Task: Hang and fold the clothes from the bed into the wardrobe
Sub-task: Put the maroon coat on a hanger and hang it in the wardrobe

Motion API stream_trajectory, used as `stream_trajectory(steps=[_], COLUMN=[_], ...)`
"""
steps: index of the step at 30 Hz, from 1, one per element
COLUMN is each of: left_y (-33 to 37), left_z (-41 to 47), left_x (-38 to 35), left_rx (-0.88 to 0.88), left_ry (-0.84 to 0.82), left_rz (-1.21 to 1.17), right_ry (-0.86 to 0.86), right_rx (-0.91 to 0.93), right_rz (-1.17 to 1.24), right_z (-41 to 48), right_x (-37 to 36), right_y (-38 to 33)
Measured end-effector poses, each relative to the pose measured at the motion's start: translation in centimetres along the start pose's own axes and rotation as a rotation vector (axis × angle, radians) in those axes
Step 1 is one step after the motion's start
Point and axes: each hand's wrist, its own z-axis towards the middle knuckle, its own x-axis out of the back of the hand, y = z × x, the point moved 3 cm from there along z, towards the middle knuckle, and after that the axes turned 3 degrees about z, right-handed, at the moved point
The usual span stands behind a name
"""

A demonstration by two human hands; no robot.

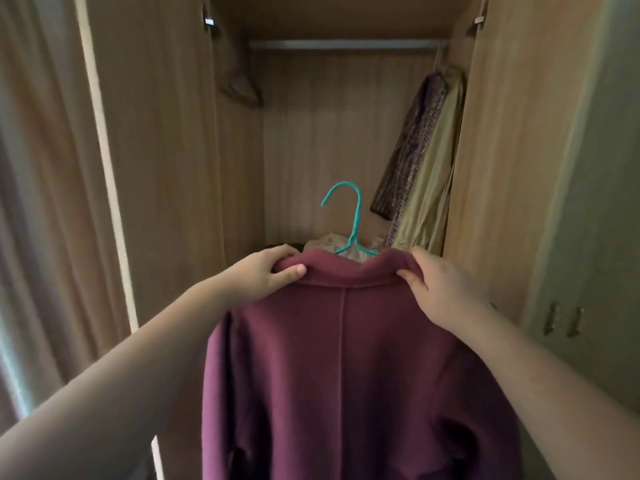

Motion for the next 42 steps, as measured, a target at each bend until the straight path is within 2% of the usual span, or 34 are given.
stream_trajectory(steps=[5,9,15,20,22,26,32,35,42], left_y=[-5.4,-7.7,-9.6,-9.7,-9.3,-8.3,-6.8,-6.2,-4.6], left_z=[9.2,17.7,29.6,38.7,42.1,48.9,60.7,66.6,78.8], left_x=[-1.3,-1.3,-0.8,-1.0,-1.1,-1.5,-1.1,-0.7,-1.5], left_rx=[-0.024,-0.039,-0.099,-0.178,-0.259,-0.387,-0.478,-0.492,-0.525], left_ry=[0.084,0.286,0.446,0.508,0.564,0.571,0.703,0.746,0.730], left_rz=[-0.070,0.168,0.302,0.254,0.246,0.216,0.287,0.306,0.243], right_ry=[-0.091,-0.113,0.013,0.176,0.230,0.320,0.500,0.518,0.522], right_rx=[-0.055,-0.090,-0.057,-0.048,-0.045,-0.052,-0.026,-0.043,-0.138], right_rz=[-0.006,-0.111,-0.289,-0.426,-0.476,-0.577,-0.716,-0.741,-0.839], right_z=[7.7,14.8,23.8,30.9,33.8,40.1,49.6,53.9,60.9], right_x=[-4.5,-6.1,-7.4,-8.7,-9.1,-8.8,-6.5,-6.2,-5.7], right_y=[4.0,6.5,9.3,12.6,14.3,18.3,24.2,26.5,30.4])
